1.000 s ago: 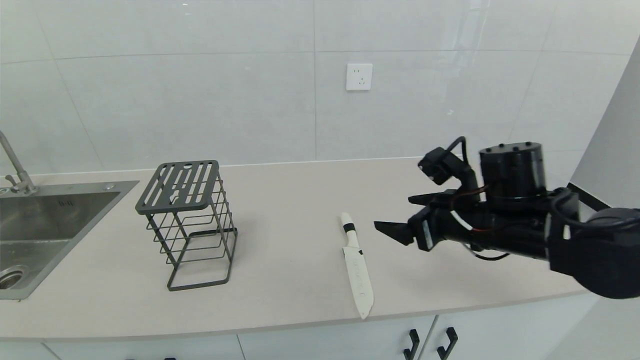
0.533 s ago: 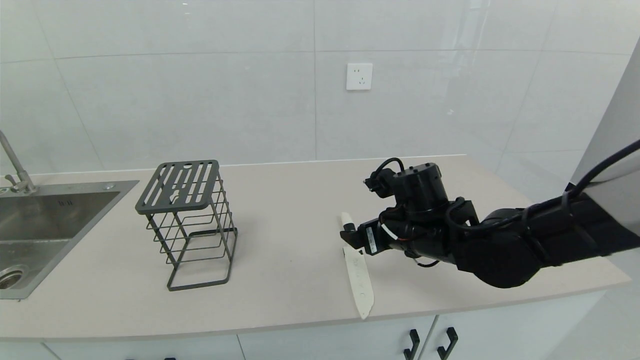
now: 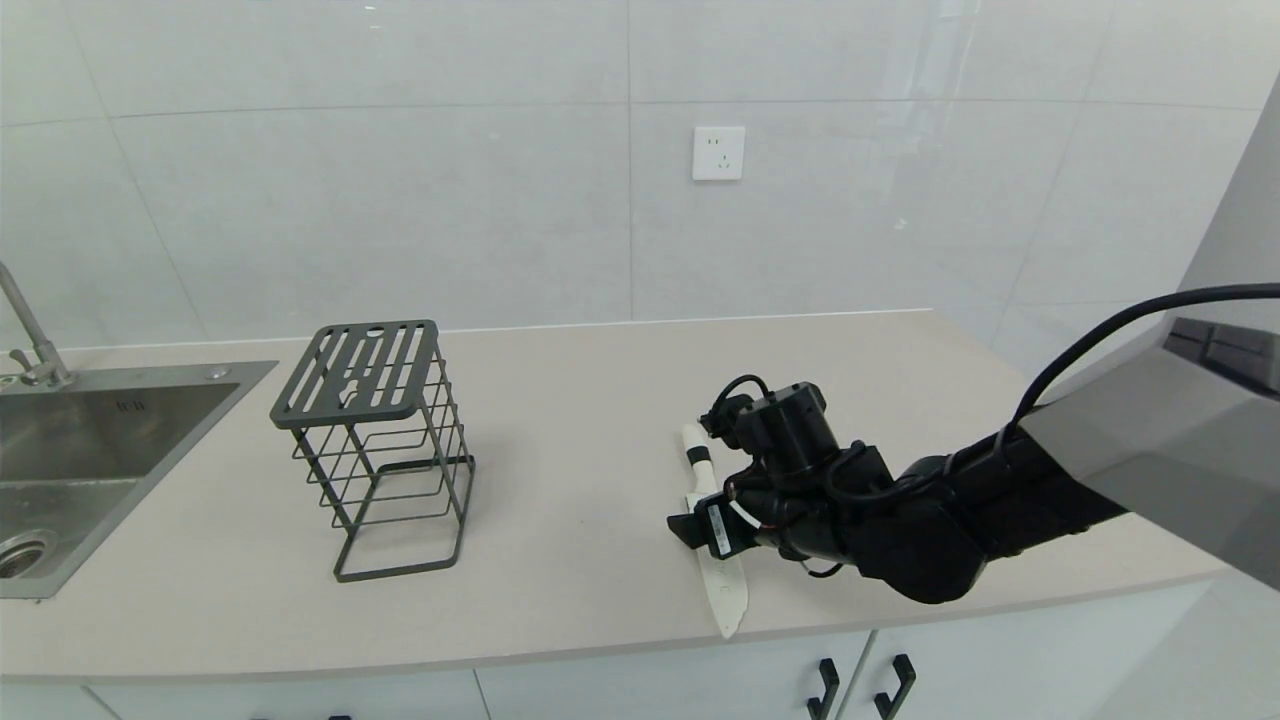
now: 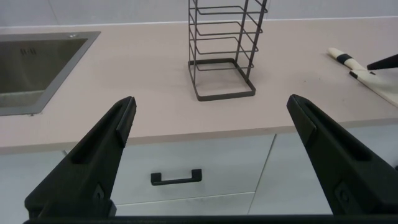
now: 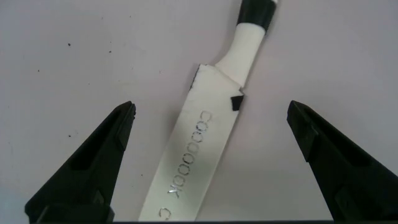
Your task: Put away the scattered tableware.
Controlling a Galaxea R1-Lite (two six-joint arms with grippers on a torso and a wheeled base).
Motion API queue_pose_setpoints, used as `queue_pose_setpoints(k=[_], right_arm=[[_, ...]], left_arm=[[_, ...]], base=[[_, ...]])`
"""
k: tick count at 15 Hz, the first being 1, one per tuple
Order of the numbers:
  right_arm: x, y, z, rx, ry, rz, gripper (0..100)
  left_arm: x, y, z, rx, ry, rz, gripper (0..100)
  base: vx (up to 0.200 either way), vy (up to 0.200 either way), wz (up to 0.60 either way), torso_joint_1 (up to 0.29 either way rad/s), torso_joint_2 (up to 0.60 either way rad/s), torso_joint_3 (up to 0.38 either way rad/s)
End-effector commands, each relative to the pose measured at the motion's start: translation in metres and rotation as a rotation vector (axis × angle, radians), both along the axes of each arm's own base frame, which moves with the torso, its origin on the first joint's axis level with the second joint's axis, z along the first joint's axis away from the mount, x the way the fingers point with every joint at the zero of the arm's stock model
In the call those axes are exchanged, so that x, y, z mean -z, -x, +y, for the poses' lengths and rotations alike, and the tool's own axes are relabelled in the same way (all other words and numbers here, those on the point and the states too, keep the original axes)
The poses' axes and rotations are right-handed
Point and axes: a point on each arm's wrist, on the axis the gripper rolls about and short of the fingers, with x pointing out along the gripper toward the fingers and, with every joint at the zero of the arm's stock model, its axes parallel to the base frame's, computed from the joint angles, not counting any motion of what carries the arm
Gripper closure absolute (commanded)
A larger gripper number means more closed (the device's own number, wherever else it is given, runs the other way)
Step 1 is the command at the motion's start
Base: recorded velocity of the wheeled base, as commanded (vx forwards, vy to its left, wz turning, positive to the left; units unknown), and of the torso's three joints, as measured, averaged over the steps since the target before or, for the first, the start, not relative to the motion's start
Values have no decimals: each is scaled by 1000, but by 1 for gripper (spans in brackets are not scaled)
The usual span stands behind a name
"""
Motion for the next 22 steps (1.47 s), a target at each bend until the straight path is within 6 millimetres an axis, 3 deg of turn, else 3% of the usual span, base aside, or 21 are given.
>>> queue_pose_setpoints(k=[1, 21, 22], right_arm=[[11, -1, 1, 22, 31, 9, 0], [20, -10, 9, 47, 29, 9, 0], [23, -10, 9, 47, 33, 14, 100]], left_arm=[[0, 0, 0, 1, 0, 1, 0], [0, 0, 0, 1, 0, 1, 0], [0, 0, 0, 1, 0, 1, 0]], base=[[0, 0, 0, 0, 0, 0], [0, 0, 0, 0, 0, 0], [0, 0, 0, 0, 0, 0]])
